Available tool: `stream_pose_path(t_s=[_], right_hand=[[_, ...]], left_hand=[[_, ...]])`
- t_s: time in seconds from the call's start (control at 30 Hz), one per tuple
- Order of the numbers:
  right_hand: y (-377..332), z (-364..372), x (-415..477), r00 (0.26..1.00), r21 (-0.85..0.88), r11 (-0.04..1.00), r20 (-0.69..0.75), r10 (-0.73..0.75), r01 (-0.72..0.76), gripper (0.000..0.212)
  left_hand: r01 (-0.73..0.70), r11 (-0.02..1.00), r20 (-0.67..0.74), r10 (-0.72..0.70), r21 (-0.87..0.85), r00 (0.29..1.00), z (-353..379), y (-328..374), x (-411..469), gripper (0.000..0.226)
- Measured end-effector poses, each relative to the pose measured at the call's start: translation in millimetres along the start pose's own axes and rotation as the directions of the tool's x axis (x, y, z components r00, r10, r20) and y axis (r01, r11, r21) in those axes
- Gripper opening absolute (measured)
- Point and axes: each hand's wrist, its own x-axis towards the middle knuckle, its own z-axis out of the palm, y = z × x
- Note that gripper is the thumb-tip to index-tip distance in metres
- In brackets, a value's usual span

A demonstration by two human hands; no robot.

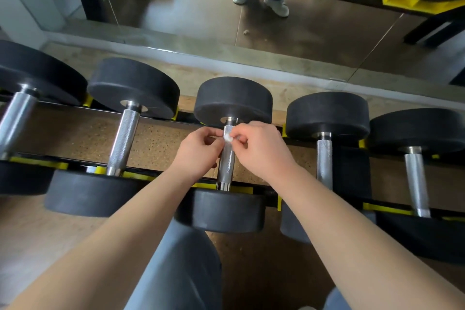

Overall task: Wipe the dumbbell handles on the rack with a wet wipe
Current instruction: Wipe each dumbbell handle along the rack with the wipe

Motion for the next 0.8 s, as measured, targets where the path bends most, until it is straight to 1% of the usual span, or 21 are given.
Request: stream_pose_path(t_s=[0.1,0.13,0.17,0.23,0.3,0.33,0.37,0.4,0.47,0.53,0.57,0.6,0.67,0.7,0.73,0.8], right_hand=[[-2,-4,-8,0.976,0.019,1.000,0.218,-0.023,0.019,0.009],[-4,-4,-11,0.970,0.030,0.999,0.244,-0.023,0.016,0.010],[-4,-3,-11,0.975,0.032,0.999,0.220,-0.014,0.007,0.009],[-2,0,-2,0.997,0.014,1.000,0.070,0.019,-0.020,0.006],[-1,1,9,0.997,-0.025,0.998,-0.055,0.050,-0.052,0.013],[-1,2,11,0.995,-0.028,0.998,-0.085,0.055,-0.057,0.015],[-1,2,10,0.995,-0.022,0.998,-0.079,0.059,-0.061,0.015],[-1,0,5,0.997,0.000,0.998,-0.043,0.060,-0.060,0.015],[-3,-4,-13,0.992,0.062,0.996,0.110,0.056,-0.063,0.009],[-3,-8,-25,0.956,0.102,0.991,0.288,0.049,-0.082,0.007],[-2,-7,-26,0.946,0.108,0.990,0.320,0.049,-0.088,0.008],[-1,-4,-23,0.957,0.122,0.987,0.283,0.067,-0.105,0.008],[3,3,-10,0.984,0.152,0.974,0.096,0.153,-0.166,0.009],[4,5,-3,0.980,0.164,0.966,0.024,0.198,-0.199,0.010],[3,6,2,0.973,0.178,0.959,-0.023,0.230,-0.222,0.013],[2,6,5,0.959,0.201,0.942,-0.029,0.282,-0.271,0.014]], left_hand=[[0.012,1.000,-0.010,-0.012,-0.013,1.000,2,-1,2,0.014],[0.015,1.000,-0.013,-0.015,-0.015,1.000,2,-2,2,0.015],[0.017,1.000,-0.013,-0.018,-0.015,1.000,2,-2,2,0.016],[0.018,0.999,-0.003,-0.018,-0.027,1.000,2,-2,3,0.017],[0.018,0.999,0.005,-0.018,-0.032,1.000,2,-3,3,0.016],[0.018,0.999,0.006,-0.018,-0.027,1.000,2,-4,3,0.016],[0.020,1.000,0.006,-0.019,-0.023,1.000,2,-4,3,0.015],[0.023,1.000,0.006,-0.022,-0.020,1.000,2,-5,3,0.015],[0.032,0.999,0.003,-0.032,-0.019,0.999,4,-6,5,0.016],[0.048,0.998,-0.001,-0.048,-0.029,0.999,5,-6,7,0.017],[0.055,0.998,0.000,-0.055,-0.034,0.998,6,-5,8,0.018],[0.059,0.998,0.005,-0.059,-0.035,0.998,6,-5,8,0.018],[0.063,0.997,0.015,-0.062,-0.038,0.998,6,-4,6,0.017],[0.064,0.997,0.020,-0.064,-0.038,0.998,6,-4,5,0.017],[0.065,0.997,0.024,-0.064,-0.034,0.998,5,-4,5,0.017],[0.062,0.998,0.027,-0.062,-0.020,0.998,3,-5,5,0.018]])
